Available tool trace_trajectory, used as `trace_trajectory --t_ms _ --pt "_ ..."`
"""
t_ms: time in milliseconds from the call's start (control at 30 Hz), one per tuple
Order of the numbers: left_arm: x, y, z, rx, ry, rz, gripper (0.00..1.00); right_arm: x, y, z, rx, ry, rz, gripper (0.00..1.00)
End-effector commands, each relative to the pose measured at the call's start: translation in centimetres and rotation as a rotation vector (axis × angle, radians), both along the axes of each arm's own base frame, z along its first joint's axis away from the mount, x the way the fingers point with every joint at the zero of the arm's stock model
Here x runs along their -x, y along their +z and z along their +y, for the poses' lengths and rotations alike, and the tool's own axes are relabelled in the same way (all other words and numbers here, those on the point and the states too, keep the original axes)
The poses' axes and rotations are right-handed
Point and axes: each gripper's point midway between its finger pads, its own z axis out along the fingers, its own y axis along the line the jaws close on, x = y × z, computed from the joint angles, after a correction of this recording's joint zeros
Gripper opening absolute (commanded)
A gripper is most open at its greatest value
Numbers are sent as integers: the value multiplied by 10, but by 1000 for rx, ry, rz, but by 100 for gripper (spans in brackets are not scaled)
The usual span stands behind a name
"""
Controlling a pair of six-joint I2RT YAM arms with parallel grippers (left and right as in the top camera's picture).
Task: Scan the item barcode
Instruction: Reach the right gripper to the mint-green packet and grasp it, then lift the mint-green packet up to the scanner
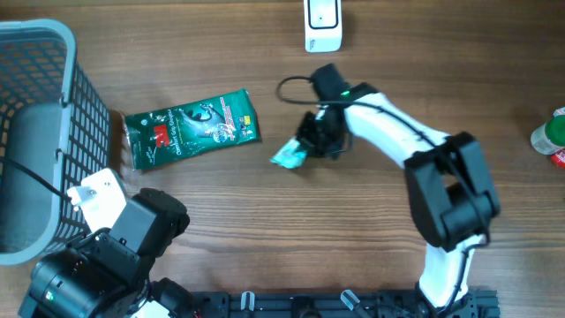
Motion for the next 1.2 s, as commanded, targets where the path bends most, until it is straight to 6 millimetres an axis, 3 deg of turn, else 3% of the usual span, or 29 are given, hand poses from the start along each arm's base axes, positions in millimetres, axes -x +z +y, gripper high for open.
trace_trajectory --t_ms 0,67,200,267,333,433,867,1033,1133,1167 --pt "0 1 3 -2 26 -15 100 30 37 -33 5 -277 260 4" --pt "0 1 3 -2 26 -15 100 52 52 -48 9 -434 471 4" --pt "0 1 3 -2 26 -15 100 70 81 -53 -136 -476 673 4" --pt "0 1 3 -2 26 -15 100 80 86 -63 -106 -521 748 4" --pt "-1 1 3 -2 26 -16 100 94 96 -72 -19 -691 932 4" --pt "-1 1 3 -2 26 -16 100 95 99 -80 58 -894 1074 4" --pt "-1 1 3 -2 26 -16 100 94 99 -83 68 -917 1082 4" --pt "-1 1 3 -2 26 -16 100 94 99 -83 30 -840 1036 4" --pt "-1 1 3 -2 26 -16 100 83 93 -82 -43 -734 914 4" --pt "0 1 3 -2 26 -15 100 66 85 -80 -109 -658 783 4"
